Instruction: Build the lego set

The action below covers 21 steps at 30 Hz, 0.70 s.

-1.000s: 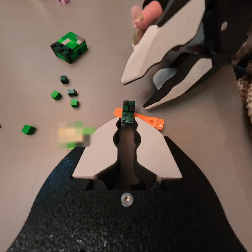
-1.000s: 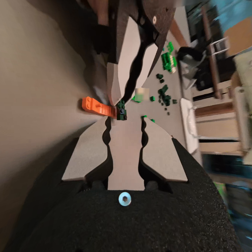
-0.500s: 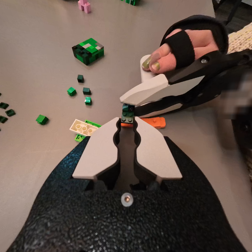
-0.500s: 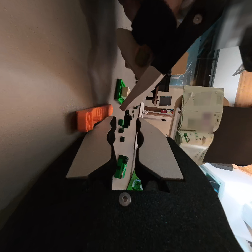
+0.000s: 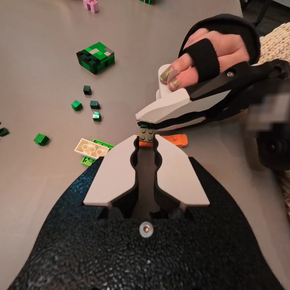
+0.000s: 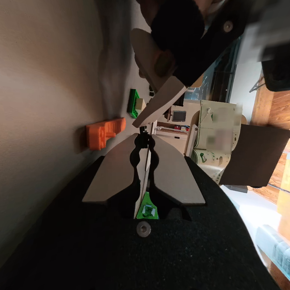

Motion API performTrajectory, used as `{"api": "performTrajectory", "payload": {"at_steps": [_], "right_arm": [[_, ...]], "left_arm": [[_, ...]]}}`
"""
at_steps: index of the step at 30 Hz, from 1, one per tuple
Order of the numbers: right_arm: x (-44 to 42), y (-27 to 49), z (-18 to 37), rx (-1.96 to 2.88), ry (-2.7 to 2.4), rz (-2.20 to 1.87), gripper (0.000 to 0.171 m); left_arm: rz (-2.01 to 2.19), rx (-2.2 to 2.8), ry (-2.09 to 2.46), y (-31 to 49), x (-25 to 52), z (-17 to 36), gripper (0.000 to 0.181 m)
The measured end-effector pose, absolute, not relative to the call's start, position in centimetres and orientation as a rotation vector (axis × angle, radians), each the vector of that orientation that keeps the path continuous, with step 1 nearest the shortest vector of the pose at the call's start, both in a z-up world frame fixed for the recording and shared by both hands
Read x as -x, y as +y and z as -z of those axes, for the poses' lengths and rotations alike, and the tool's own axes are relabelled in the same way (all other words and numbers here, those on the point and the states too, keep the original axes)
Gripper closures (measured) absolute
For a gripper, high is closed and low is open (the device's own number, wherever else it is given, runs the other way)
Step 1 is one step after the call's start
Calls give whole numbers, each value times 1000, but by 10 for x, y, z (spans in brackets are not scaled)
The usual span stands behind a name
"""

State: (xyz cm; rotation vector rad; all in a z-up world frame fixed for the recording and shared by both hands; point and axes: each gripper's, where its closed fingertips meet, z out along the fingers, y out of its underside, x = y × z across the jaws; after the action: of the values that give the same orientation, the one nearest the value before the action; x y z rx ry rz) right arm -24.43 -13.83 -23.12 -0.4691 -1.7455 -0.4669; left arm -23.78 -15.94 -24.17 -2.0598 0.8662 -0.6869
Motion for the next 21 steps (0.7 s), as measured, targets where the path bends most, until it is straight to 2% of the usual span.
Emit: {"api": "performTrajectory", "payload": {"at_steps": [3,5,7,10,16,21], "right_arm": [[243,-137,229,518,-1736,412,162],[242,-136,228,637,-1735,261,162],[242,-135,229,776,-1728,75,162],[241,-135,229,923,-1715,-169,162],[238,-140,231,969,-1733,-303,162],[236,-143,231,998,-1761,-387,162]], "left_arm": [[651,2023,887,-158,237,240,164],[572,1956,892,-152,239,233,143],[462,1908,933,-148,243,230,138],[277,1767,1041,-147,244,222,146],[50,1576,1224,-155,234,219,174],[-5,1524,1260,-156,230,218,176]]}}
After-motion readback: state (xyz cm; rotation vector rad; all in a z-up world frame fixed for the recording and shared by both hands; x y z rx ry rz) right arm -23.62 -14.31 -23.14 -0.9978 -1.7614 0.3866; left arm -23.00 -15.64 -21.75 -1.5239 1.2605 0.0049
